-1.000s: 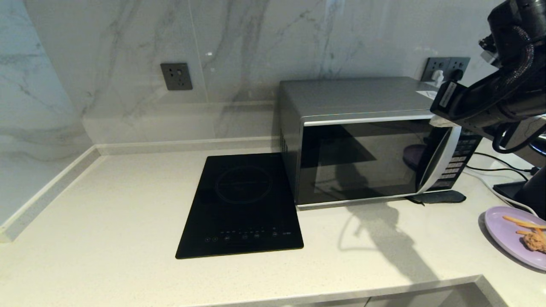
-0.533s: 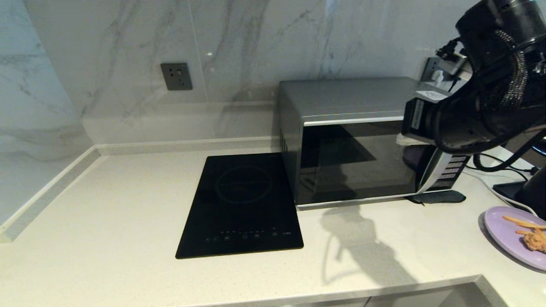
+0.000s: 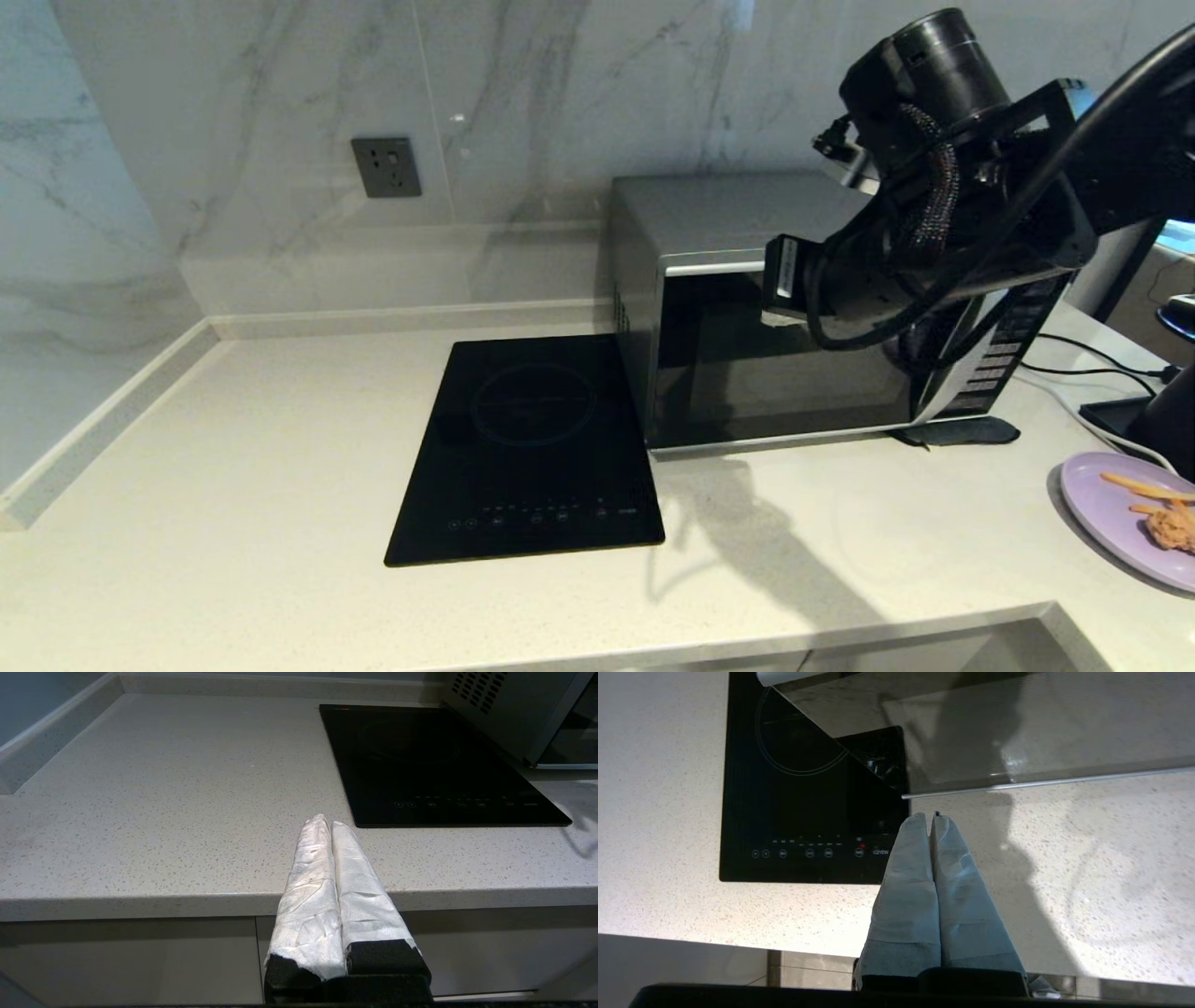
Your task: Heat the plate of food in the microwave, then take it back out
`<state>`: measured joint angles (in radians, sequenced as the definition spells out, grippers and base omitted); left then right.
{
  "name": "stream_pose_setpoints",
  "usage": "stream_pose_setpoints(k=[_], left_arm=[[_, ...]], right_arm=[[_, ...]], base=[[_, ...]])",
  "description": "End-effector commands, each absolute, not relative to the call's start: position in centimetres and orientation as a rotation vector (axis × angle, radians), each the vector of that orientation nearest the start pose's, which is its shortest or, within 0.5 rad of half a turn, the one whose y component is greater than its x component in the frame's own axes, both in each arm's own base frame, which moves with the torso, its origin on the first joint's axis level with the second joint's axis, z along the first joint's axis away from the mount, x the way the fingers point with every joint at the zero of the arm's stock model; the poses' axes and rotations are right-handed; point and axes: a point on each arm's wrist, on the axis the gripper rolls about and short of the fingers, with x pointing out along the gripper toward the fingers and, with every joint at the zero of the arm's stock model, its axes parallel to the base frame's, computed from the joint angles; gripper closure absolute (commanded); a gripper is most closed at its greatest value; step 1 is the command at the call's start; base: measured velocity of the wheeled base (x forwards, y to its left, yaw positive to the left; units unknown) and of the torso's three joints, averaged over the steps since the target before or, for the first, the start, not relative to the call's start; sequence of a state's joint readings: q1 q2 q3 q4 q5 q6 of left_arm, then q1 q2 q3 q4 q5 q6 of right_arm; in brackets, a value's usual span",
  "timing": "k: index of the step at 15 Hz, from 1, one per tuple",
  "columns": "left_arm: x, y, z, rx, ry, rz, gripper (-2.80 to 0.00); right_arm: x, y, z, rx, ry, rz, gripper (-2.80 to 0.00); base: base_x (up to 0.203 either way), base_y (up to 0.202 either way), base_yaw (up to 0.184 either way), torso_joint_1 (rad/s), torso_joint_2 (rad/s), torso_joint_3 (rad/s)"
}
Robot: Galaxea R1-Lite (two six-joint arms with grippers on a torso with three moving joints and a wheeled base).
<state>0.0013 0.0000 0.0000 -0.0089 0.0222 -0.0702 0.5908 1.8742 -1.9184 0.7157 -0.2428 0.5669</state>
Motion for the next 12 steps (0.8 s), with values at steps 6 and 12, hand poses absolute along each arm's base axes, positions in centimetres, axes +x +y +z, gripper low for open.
stream_pose_setpoints(k=[6,12], left_arm=[[-2.3,0.0,7.6,-0.071,-0.009,0.024,0.00],[-2.3,0.0,7.6,-0.071,-0.009,0.024,0.00]], right_arm=[[30.8,20.7,29.6,0.253,0.630,0.191,0.00],[32.3,21.7,28.7,0.237,0.587,0.212,0.00]], base=[[0.000,0.000,0.000,0.000,0.00,0.000],[0.000,0.000,0.000,0.000,0.00,0.000]])
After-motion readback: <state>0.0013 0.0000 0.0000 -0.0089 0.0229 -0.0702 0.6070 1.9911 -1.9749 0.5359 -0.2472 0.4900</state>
